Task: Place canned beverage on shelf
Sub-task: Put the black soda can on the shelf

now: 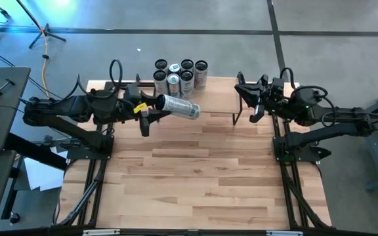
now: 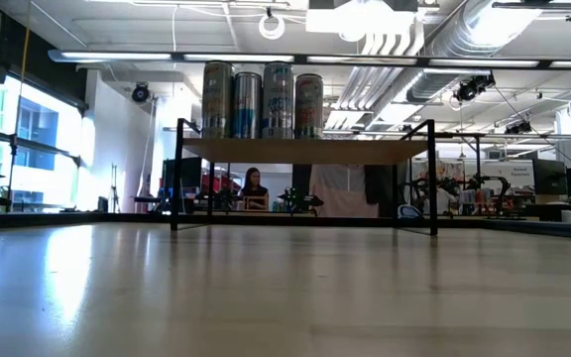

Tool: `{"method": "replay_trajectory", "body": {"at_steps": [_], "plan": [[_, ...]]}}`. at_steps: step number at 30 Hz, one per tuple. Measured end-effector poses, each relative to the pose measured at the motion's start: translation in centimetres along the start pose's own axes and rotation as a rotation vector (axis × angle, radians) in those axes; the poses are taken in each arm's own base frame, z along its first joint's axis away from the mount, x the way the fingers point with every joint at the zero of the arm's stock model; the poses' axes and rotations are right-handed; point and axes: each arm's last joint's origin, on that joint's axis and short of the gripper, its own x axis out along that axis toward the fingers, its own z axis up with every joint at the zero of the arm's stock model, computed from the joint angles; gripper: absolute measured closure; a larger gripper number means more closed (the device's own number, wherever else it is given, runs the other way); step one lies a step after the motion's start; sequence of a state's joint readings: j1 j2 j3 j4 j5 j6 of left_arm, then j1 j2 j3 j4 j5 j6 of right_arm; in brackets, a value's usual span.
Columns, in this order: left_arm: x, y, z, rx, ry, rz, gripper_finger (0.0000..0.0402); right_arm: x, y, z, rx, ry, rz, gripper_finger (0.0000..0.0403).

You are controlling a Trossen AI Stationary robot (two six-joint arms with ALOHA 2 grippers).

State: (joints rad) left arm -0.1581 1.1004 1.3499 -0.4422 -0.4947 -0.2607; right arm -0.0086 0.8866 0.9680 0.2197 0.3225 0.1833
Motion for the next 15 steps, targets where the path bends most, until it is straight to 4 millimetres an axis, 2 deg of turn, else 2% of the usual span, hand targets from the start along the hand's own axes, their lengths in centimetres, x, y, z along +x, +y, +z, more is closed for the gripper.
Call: {"method": "replay_trajectory", "body": {"at_steps": [15], "plan": [[0.01, 0.03, 0.02, -0.038, -0.003, 0.006, 0.0227, 0.05, -0.03, -0.35, -0.018, 0.032, 0.002, 0.0403]]}}
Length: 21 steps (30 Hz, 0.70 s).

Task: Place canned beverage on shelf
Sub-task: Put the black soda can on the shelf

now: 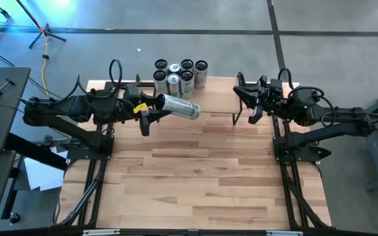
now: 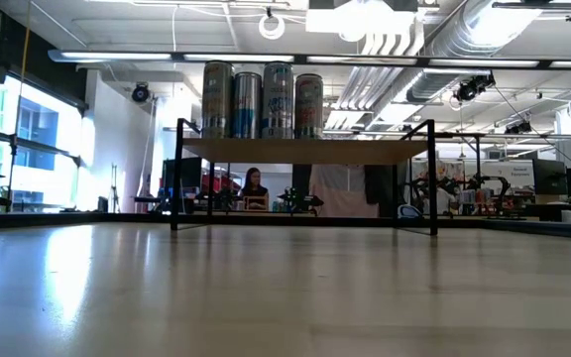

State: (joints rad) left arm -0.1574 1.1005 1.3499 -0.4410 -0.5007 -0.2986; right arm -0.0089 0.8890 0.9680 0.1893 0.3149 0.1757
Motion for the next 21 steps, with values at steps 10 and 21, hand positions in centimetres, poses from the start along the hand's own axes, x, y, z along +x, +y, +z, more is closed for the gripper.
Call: {"method": "replay_trajectory", "body": {"at_steps": [10, 21], "plan": [[5.2, -2.2, 0.6, 0.055, 0.099, 0.053, 0.0227, -0.2, 0.0, -0.5, -0.050, 0.060, 0.030, 0.0403], [14.8, -0.2, 2.0, 0.087, 0.276, 0.240, 0.0227, -2.6, -0.4, 1.9, -0.085, -0.037, 0.043, 0.0403]]}}
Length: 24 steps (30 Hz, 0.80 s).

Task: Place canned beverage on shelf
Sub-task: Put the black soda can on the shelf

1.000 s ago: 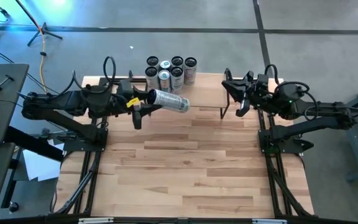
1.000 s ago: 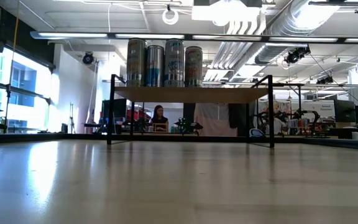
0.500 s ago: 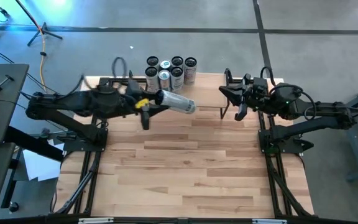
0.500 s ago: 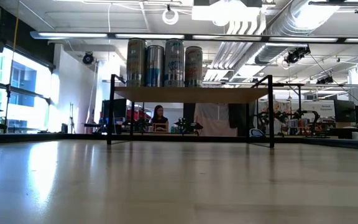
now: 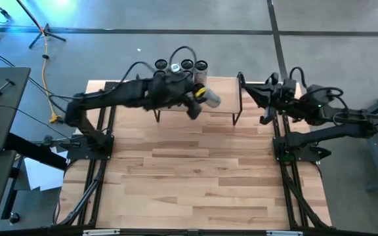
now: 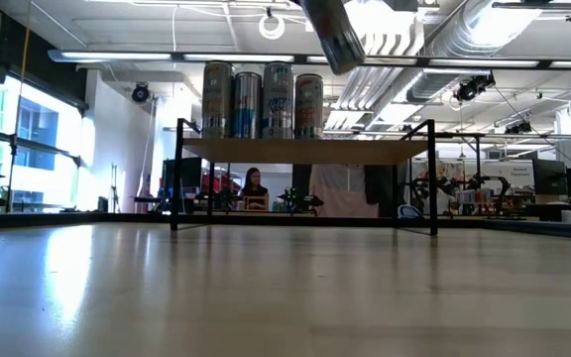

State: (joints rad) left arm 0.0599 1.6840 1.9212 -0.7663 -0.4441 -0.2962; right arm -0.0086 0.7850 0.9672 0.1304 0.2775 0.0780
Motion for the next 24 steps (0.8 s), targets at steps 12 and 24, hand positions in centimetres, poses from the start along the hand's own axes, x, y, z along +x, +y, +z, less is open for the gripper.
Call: {"method": "replay_trajectory", "body": {"at_steps": [12, 24], "plan": [[6.4, 2.8, 0.6, 0.024, 0.188, 0.034, 0.0227, -0.5, -0.2, -0.6, 0.057, 0.086, -0.008, 0.0403], [8.0, 6.1, 0.5, -0.016, 0.266, 0.000, 0.0227, -0.4, -0.2, -1.4, 0.087, 0.154, -0.020, 0.0403]]}}
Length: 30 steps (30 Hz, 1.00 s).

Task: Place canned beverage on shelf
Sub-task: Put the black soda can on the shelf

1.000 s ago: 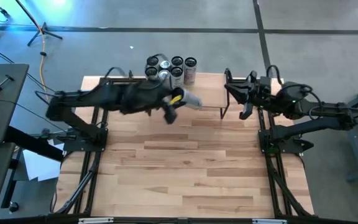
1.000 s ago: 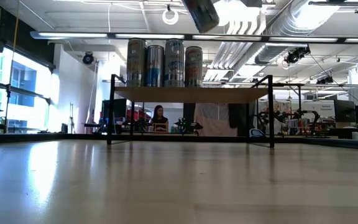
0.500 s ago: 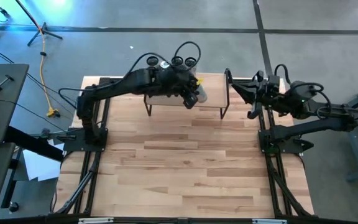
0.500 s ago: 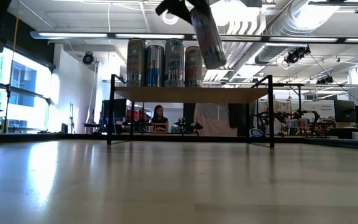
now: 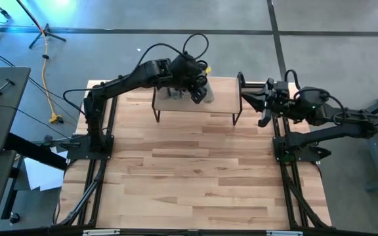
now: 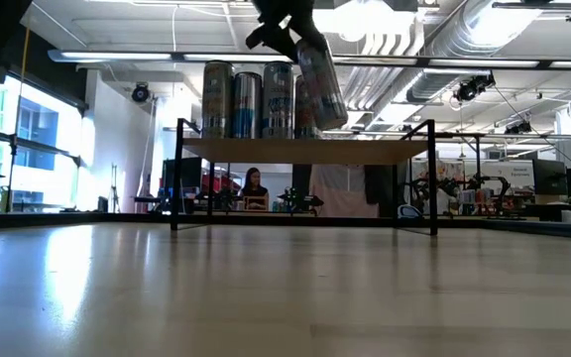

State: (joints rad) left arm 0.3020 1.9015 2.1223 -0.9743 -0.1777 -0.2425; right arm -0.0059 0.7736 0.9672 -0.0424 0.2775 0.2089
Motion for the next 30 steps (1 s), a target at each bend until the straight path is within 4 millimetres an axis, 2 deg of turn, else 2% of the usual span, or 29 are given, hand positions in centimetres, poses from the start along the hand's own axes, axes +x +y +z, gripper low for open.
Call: {"method": "replay_trajectory", "body": {"at_steps": [14, 22, 30], "plan": [[0.0, 0.3, -0.2, 0.073, 0.024, 0.017, 0.0227, 0.8, 0.1, -0.6, -0.008, 0.027, -0.006, 0.0403], [1.5, 0.2, -1.0, 0.106, 0.103, 0.027, 0.0227, 0.8, 0.1, -0.7, -0.011, 0.045, -0.010, 0.0403], [1.5, -0.6, -0.5, 0.136, 0.035, 0.010, 0.0222, 0.8, 0.1, -0.8, -0.010, 0.048, -0.014, 0.0403]]}}
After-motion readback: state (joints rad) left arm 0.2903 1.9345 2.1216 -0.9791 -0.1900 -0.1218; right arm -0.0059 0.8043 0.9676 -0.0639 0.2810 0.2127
